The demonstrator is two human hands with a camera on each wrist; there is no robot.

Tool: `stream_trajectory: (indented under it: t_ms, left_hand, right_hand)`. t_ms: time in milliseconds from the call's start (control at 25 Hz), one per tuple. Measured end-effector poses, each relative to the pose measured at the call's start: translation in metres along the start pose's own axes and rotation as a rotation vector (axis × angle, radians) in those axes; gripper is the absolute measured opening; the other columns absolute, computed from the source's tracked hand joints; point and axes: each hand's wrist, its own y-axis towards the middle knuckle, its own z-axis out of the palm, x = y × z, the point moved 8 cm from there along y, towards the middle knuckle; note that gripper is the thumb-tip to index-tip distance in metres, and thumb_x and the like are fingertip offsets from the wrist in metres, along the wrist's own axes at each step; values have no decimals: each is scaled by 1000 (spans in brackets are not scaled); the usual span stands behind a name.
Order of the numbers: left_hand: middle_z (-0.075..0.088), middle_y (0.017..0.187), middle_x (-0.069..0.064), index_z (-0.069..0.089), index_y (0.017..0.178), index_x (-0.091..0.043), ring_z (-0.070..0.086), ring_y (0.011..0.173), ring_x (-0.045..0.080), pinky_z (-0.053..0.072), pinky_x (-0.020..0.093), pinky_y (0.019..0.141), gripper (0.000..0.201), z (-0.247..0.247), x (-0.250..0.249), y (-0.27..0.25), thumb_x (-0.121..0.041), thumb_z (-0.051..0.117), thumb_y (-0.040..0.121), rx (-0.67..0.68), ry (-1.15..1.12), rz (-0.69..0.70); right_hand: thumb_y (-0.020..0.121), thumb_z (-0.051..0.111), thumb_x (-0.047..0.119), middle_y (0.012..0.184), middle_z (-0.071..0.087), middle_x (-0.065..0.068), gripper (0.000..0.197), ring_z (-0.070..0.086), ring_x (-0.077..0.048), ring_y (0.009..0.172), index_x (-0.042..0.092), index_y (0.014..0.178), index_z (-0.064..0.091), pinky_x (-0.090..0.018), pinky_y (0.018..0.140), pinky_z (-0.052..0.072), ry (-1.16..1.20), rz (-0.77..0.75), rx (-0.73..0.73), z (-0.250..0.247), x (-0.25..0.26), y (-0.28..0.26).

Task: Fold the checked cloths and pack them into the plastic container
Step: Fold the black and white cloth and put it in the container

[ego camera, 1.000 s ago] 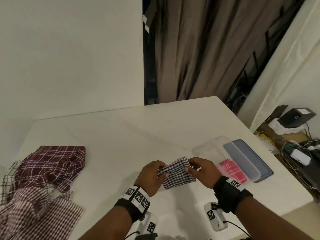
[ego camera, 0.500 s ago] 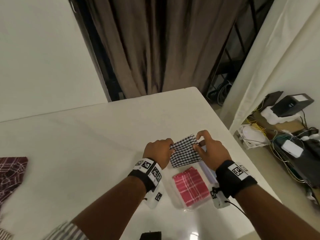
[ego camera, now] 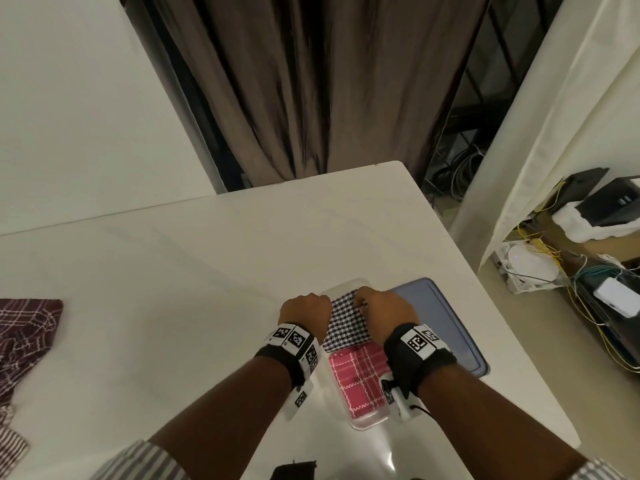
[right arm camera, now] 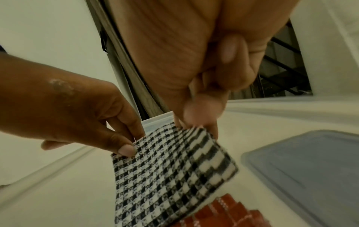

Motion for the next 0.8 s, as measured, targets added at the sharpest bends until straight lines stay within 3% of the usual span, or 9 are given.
stream_trajectory:
  t_ms: [200,320,520,680,800]
  left_hand:
    - [66,114,8,57,114,-11,65,103,30,51,38,83,23,2,-1,-6,-17,44,96,-7,-21,-35]
    - [65,113,6,55,113,-13,65,101,28,50,37,82,23,4,-5,-6,-21,42,96,-57,-70,-8]
    - [67,118,2,57,118,-18,64,106,26,50,37,88,29,24,-12,0,-33,40,99,18,-54,11]
    - [65,120,2,57,120,-20,64,107,26,51,38,90,32,21,-10,-6,-36,39,98,3,-97,36]
    - [63,127,-1,51,130,-25,63,109,25,51,39,91,36,10,2,-21,-34,37,99,-94,-216,46]
  right_hand:
    - [94,45,12,103,65,-9,25,64,-25,91,14,114,60,-33,76,52,-78,-24,78,10,3,-4]
    - [92,49,16,104,66,-6,22,64,-24,93,16,110,61,-36,80,55,-77,-34,106,15,2,-6]
    - [92,56,23,118,65,-5,31,64,-23,104,17,122,60,-35,87,54,-177,-68,277,37,3,-7]
    - [92,52,21,121,64,-5,34,62,-23,107,20,125,60,-35,90,52,-110,-72,237,25,7,-9]
    - [95,44,26,126,63,-1,35,61,-22,109,27,126,59,-34,92,49,-4,-54,146,3,8,-11]
